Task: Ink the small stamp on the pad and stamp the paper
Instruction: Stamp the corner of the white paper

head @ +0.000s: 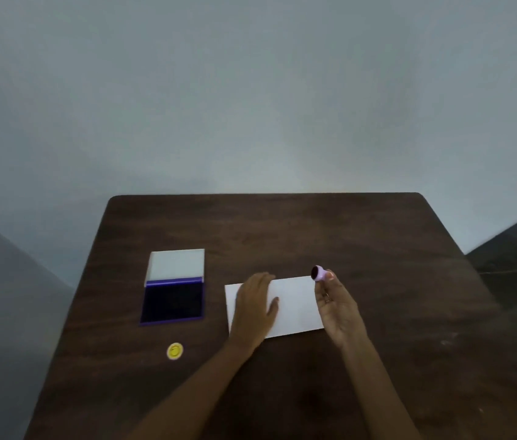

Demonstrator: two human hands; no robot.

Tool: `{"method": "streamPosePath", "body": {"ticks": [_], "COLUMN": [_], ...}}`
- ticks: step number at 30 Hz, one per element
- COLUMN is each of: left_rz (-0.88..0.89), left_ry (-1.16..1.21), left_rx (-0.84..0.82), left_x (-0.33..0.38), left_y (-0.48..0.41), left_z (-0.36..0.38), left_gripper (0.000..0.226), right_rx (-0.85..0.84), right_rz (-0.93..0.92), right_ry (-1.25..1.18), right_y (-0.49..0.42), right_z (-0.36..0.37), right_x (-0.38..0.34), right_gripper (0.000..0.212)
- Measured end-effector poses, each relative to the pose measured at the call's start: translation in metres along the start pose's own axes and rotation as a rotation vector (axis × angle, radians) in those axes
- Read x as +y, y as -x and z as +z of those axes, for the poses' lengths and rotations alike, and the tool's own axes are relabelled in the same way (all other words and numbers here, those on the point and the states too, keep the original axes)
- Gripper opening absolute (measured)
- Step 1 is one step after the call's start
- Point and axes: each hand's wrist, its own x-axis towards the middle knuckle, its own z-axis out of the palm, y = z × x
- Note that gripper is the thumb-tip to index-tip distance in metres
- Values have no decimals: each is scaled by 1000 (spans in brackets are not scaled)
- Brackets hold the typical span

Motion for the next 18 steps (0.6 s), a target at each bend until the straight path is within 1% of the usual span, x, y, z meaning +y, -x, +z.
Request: {"method": "streamPosePath", "body": {"ticks": [2, 4, 7, 10, 13, 16, 18], "left_rz": [63, 75, 38, -7, -33, -51, -42], "left_ry": [-52, -106, -210, -292, -337, -372, -387], "left_rx": [-60, -90, -120, -169, -209, -210, -212], "left_x": [23, 41, 53, 53, 50, 46, 46], "left_y": [-6, -11, -18, -21, -18, -16, -15], "left_z": [32, 58, 87, 103, 113, 117, 117], "left_gripper": [51, 62, 78, 89, 94, 94, 93], "right_rx": [44, 97, 155, 150, 137, 98, 98], "right_rz": [-45, -80, -112, -114, -94, -77, -60], "right_ry": [-26, -58, -57, -42, -14, 44, 117], "right_y": [0, -1, -7, -13, -23, -37, -46], "right_z": [-17, -33, -54, -70, -79, -82, -81], "right_x": [-27, -49, -72, -82, -84, -80, -74], "right_gripper": [16, 15, 13, 15, 14, 14, 19]}}
